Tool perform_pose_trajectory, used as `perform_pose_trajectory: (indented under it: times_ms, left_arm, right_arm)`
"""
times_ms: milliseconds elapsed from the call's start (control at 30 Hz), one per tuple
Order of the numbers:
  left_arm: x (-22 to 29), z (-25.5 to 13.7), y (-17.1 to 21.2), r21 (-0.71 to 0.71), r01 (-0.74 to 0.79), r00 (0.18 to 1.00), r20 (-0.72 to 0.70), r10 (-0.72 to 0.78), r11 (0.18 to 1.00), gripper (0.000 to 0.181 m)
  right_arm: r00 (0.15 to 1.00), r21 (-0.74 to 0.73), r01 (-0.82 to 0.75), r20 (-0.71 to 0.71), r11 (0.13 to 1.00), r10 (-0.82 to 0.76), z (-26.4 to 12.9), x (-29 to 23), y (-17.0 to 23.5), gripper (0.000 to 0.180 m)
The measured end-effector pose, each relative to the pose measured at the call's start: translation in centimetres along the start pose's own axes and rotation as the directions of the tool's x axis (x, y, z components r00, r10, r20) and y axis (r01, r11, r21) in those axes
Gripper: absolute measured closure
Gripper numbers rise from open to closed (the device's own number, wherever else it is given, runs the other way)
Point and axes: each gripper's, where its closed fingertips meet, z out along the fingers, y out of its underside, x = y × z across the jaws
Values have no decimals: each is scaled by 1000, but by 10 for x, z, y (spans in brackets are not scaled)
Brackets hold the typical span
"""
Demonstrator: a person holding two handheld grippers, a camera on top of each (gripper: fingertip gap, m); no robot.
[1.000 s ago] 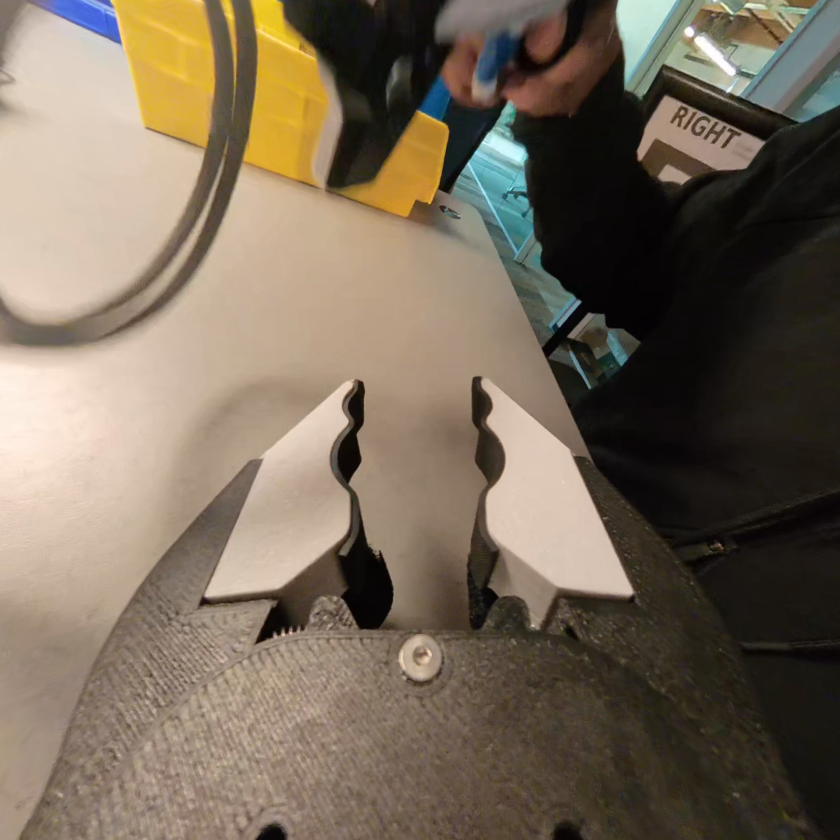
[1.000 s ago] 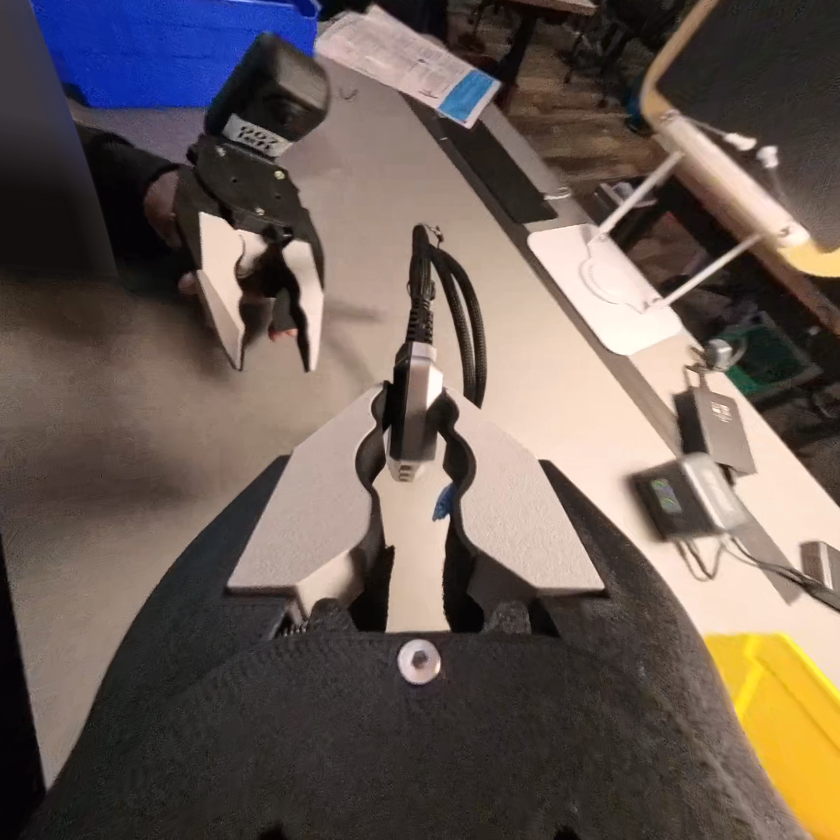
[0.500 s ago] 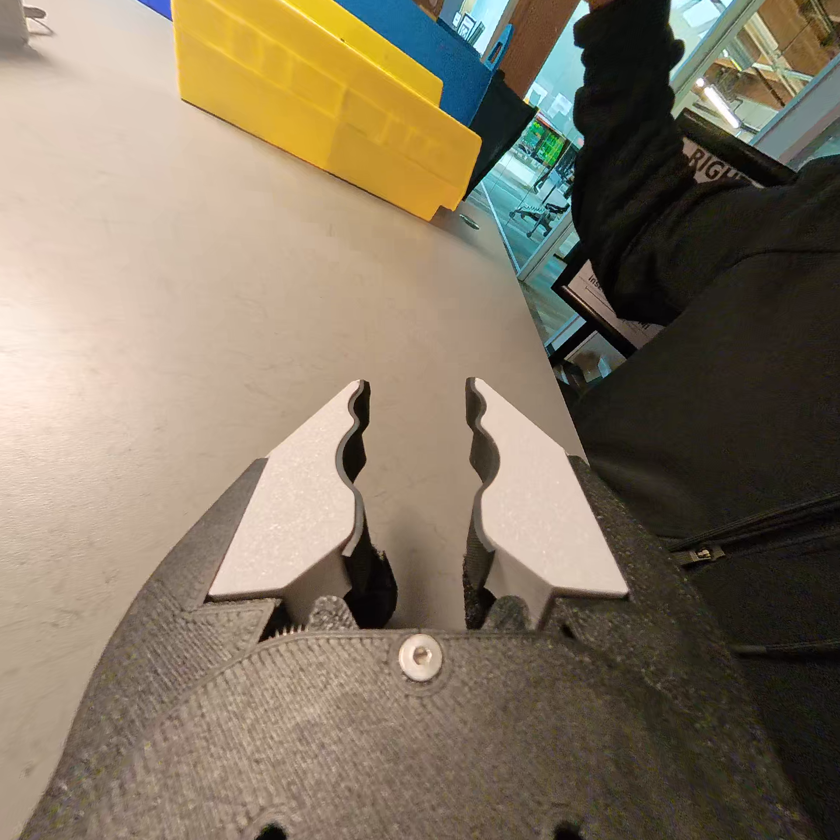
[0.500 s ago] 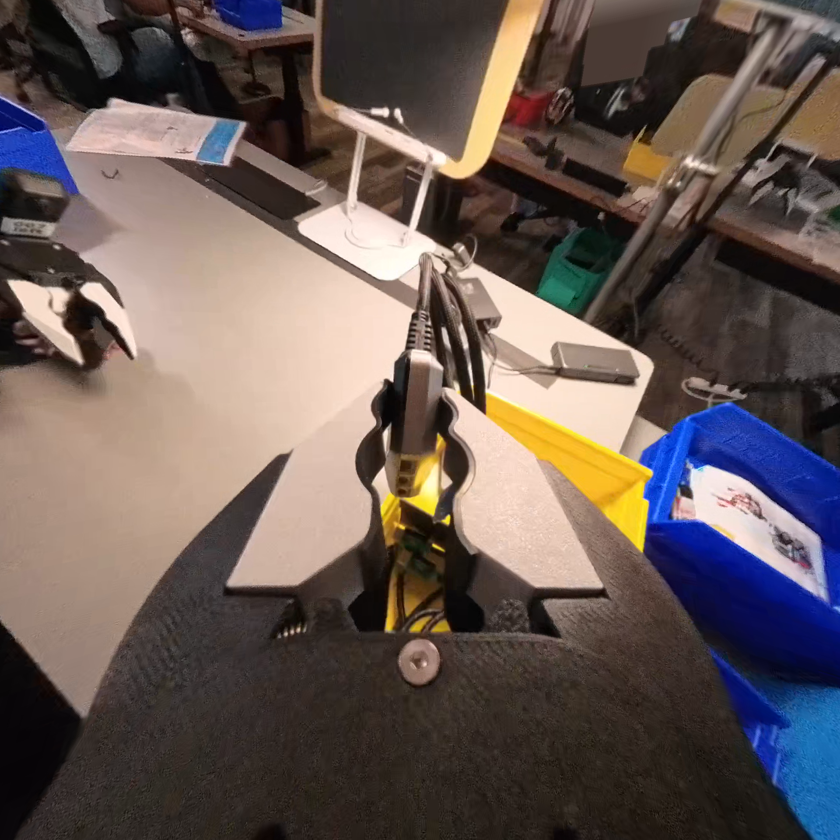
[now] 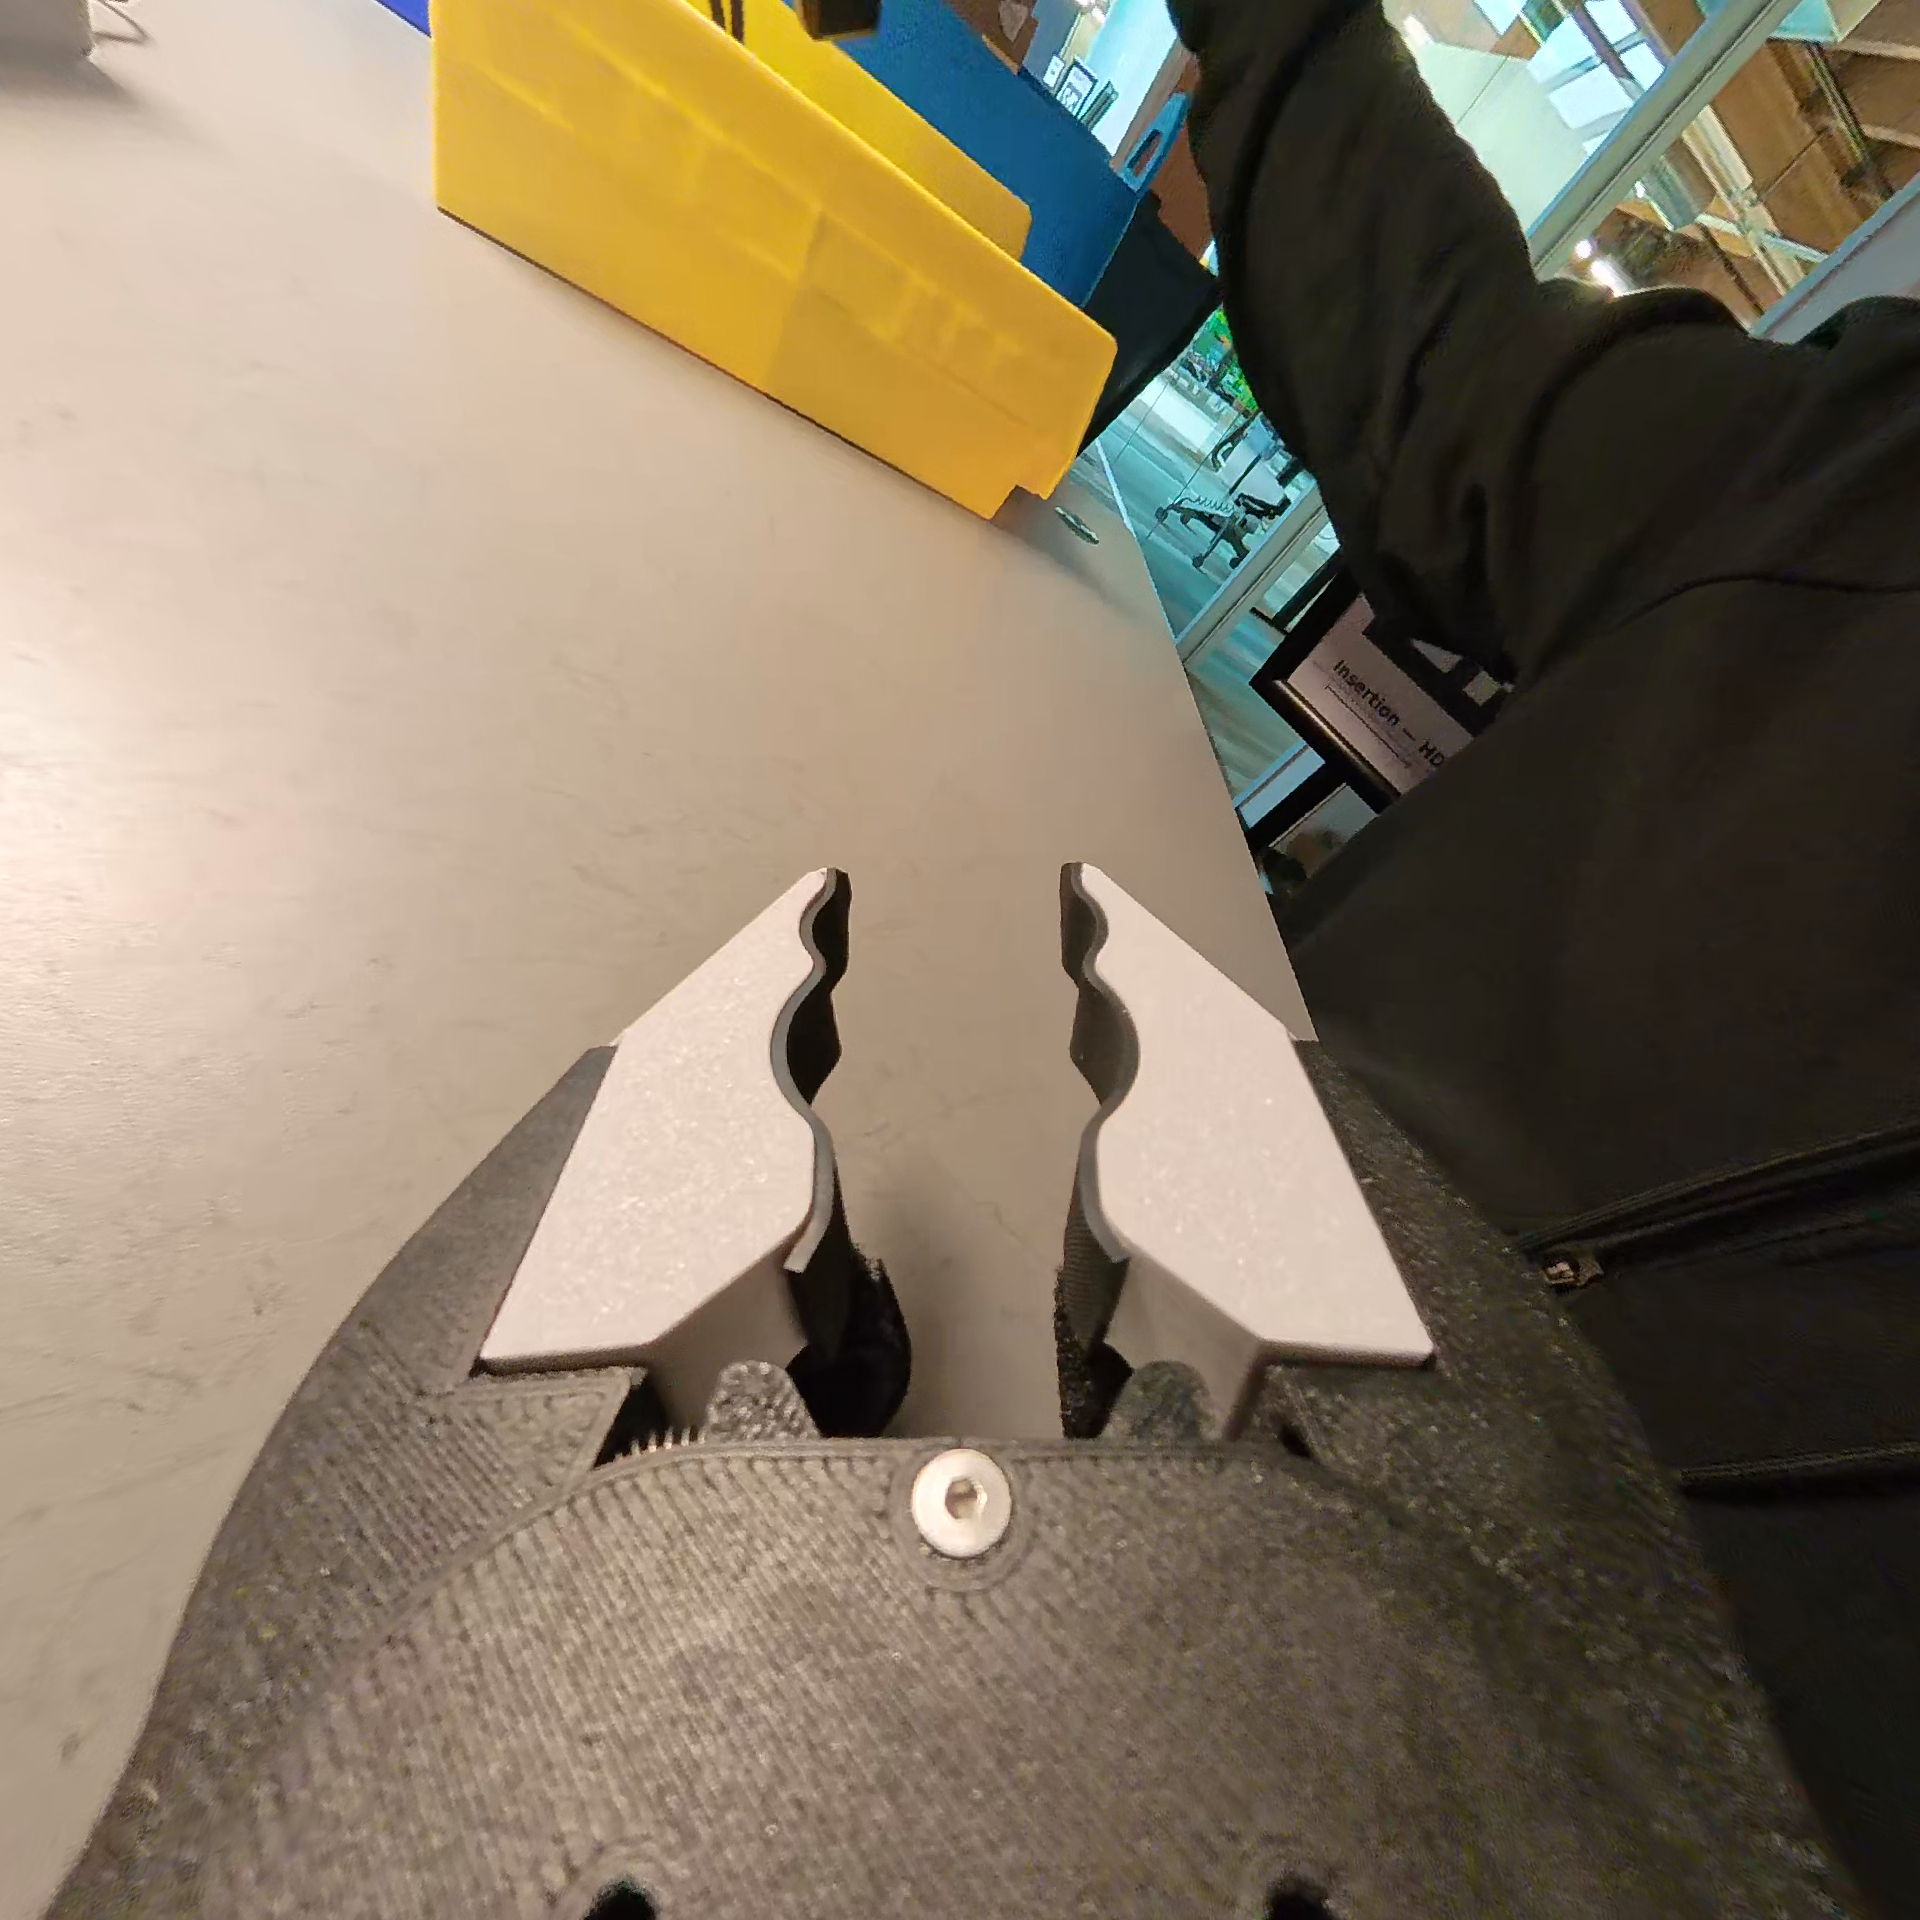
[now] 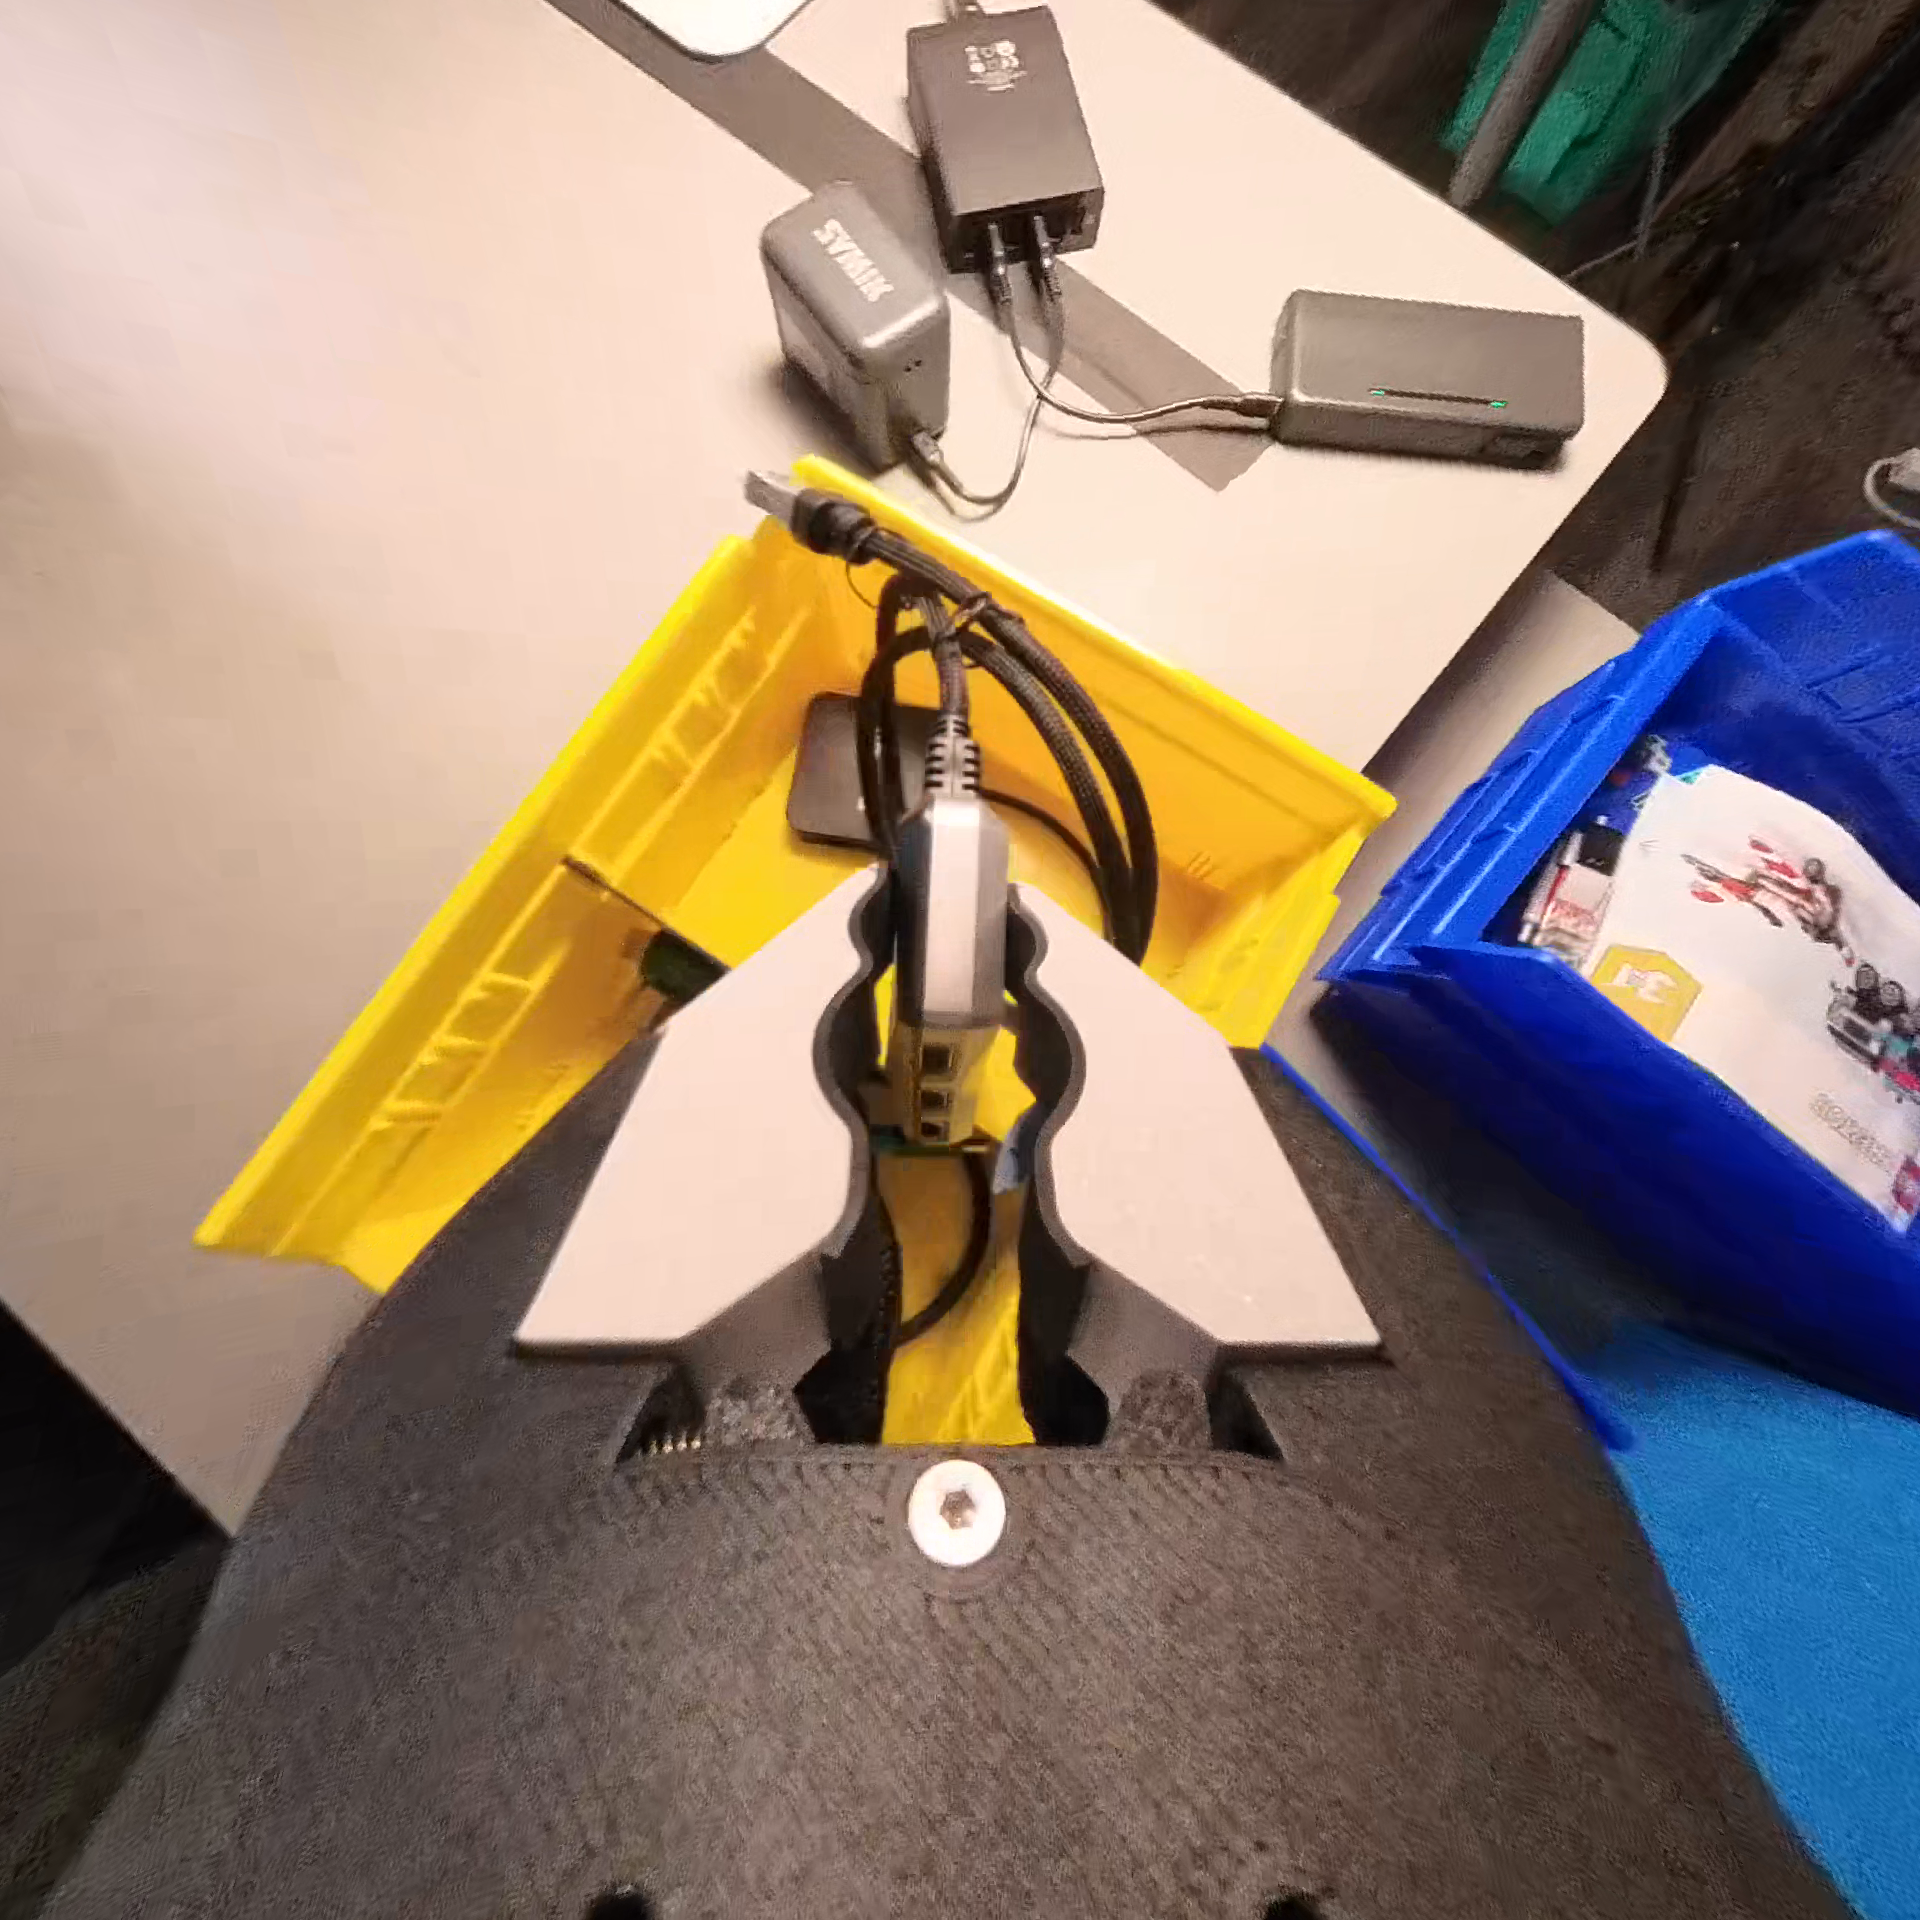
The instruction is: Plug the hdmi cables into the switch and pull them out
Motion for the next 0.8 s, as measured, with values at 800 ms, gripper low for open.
perform_pose_trajectory:
  times_ms: [800]
  left_arm:
    - [-43,-19,-8,48,-14,958,287,-1,999,101]
  right_arm:
    - [946,139,-68,-305,988,108,3,-50,21,104]
